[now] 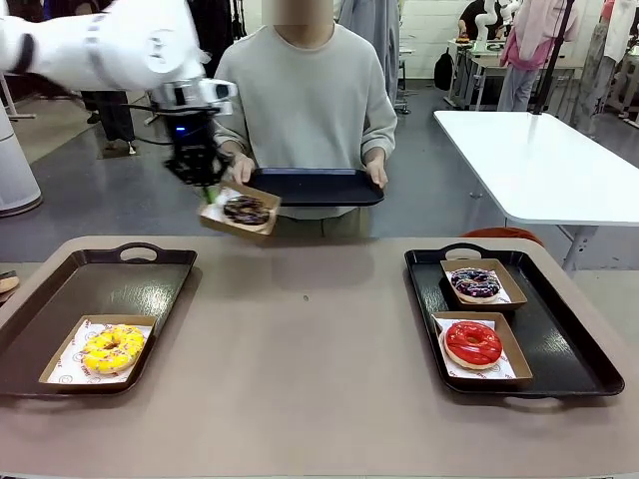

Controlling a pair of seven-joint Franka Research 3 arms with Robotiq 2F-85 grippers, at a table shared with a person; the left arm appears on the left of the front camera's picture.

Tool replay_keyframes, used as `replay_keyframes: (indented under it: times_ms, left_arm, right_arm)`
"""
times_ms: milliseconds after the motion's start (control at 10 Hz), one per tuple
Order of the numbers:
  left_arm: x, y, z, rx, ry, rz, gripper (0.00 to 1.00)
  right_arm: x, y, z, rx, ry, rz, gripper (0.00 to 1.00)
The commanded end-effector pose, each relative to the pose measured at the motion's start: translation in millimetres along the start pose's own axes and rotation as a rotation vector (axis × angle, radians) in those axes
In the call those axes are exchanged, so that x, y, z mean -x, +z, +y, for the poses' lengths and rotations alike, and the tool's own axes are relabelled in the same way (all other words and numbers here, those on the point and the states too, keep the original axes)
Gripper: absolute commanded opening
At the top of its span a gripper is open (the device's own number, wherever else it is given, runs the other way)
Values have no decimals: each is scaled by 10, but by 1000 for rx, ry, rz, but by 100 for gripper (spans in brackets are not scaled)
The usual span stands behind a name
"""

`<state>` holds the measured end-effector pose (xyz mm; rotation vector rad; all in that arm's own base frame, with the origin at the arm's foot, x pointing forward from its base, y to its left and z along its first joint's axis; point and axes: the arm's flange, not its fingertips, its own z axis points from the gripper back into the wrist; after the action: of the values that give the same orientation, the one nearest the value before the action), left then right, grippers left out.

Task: Individually package the donuts and arrange them on the tray.
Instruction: Place the picked Paper togo box on the Handle tray.

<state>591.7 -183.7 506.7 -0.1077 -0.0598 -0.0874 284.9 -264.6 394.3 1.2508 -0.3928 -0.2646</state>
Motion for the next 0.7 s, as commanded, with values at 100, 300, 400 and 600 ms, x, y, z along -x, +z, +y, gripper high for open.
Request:
replay_keyframes:
  times_ms: [100, 300, 400, 600]
  left_arm:
    - [622, -48, 907, -2, 4, -28, 1]
    - [785, -143, 1477, -23, 53, -50, 1]
    - [820, -207, 1704, -54, 104, -54, 1]
    - [871, -333, 2031, -68, 163, -57, 1]
  right_arm:
    - [28, 13, 23, 4, 1, 4, 100]
    - [28, 13, 23, 4, 1, 4, 100]
    - [28, 13, 23, 4, 1, 4, 100]
    - [28, 13, 23, 4, 1, 4, 100]
